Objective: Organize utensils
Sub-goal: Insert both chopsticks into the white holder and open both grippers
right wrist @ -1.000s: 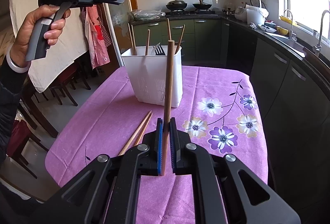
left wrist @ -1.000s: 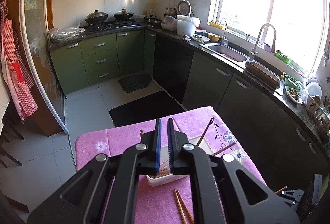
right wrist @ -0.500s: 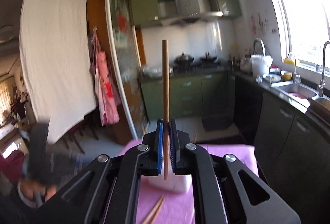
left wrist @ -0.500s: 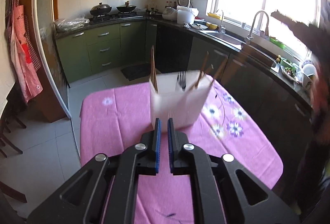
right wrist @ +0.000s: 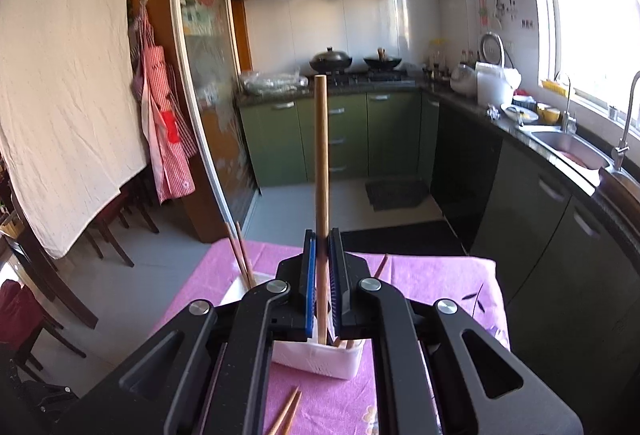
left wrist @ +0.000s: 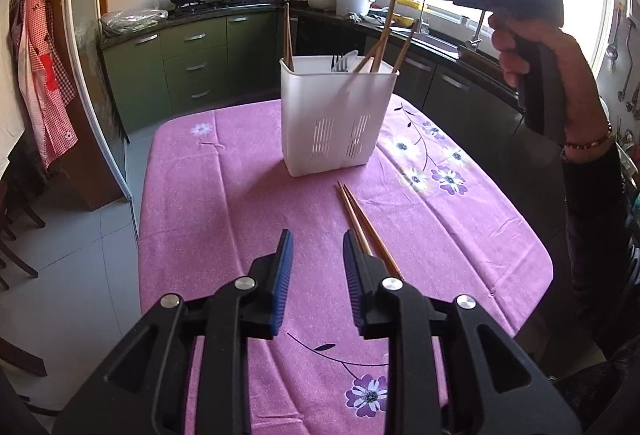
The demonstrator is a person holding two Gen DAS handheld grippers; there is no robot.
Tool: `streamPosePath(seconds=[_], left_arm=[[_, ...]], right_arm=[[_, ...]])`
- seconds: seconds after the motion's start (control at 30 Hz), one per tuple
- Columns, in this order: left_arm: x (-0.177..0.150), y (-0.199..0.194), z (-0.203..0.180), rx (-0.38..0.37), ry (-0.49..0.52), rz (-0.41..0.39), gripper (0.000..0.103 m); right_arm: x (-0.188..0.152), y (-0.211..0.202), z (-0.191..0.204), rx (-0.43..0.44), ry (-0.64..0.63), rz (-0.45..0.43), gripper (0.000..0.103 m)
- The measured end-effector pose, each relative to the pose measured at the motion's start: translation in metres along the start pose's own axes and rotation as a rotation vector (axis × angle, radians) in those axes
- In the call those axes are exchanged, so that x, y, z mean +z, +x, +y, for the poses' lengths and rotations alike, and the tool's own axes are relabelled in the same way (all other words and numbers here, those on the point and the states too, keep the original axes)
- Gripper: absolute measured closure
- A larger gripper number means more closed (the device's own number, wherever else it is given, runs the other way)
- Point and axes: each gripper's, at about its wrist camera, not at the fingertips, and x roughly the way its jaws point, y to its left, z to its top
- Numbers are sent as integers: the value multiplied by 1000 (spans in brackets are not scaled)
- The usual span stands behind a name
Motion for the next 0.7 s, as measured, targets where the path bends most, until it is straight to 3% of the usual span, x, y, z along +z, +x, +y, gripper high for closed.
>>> streamPosePath(seconds=[0.13, 0.23, 0.3, 0.37, 0.43, 0.53, 0.7], left_arm=[[3, 5, -7, -16, 10, 10, 77], [5, 11, -14, -24, 22, 26, 71], [5, 16, -19, -25, 34, 42, 71], [5, 22, -23, -24, 44, 58, 71], [5, 28, -26, -25, 43, 75, 71], [6, 41, -29, -24, 34, 118, 70], [8, 82, -32, -28, 7, 233, 69]], right_arm=[[-8, 16, -1, 14, 1, 41, 95], [-8, 4, 0, 20, -9, 16, 95], [-8, -23, -1, 40, -12, -34, 94], [-9, -59, -3, 64, -23, -97, 82], [-16, -92, -5, 77, -35, -141, 81], [-44, -133, -11, 80, -59, -152, 76], [-120, -133, -28, 2, -54, -19, 72]])
